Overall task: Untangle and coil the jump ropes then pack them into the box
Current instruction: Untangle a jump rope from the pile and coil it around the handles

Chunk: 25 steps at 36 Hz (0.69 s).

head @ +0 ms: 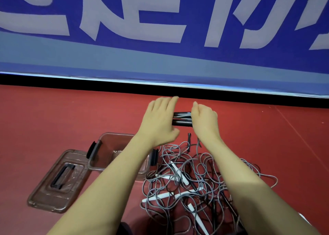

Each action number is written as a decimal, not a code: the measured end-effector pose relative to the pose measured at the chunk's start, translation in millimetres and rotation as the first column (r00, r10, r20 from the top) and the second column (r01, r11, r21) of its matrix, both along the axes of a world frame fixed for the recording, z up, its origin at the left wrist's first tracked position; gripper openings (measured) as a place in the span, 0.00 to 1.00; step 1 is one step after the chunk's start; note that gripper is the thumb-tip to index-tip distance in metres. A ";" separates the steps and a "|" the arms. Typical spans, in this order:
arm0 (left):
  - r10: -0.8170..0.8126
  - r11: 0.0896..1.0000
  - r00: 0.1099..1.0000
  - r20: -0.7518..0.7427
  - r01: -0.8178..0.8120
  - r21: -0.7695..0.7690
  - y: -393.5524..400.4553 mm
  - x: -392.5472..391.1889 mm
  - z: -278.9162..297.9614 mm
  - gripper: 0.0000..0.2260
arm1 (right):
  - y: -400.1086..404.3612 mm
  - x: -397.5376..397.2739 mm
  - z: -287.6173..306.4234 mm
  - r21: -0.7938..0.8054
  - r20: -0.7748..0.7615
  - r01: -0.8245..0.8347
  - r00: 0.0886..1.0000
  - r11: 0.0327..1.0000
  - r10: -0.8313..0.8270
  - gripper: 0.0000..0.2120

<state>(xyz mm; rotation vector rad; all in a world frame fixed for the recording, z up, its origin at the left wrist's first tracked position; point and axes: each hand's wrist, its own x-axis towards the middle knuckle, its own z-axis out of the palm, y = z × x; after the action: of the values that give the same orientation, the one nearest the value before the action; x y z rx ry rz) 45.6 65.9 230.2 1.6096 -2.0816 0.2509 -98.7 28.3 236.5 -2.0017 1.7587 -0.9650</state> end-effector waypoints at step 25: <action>0.111 0.918 0.919 0.378 -0.241 0.316 -2.5 8.3 -14.3 0.07 | 2.5 -14.3 -7.8 0.216 -0.067 -0.410 0.899 0.886 0.432 0.21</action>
<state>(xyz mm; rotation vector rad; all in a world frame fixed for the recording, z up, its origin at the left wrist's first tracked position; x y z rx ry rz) 53.9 63.3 215.9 2.1122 -2.3518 0.2489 -113.0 30.8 228.7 -2.2090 1.3159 -0.5239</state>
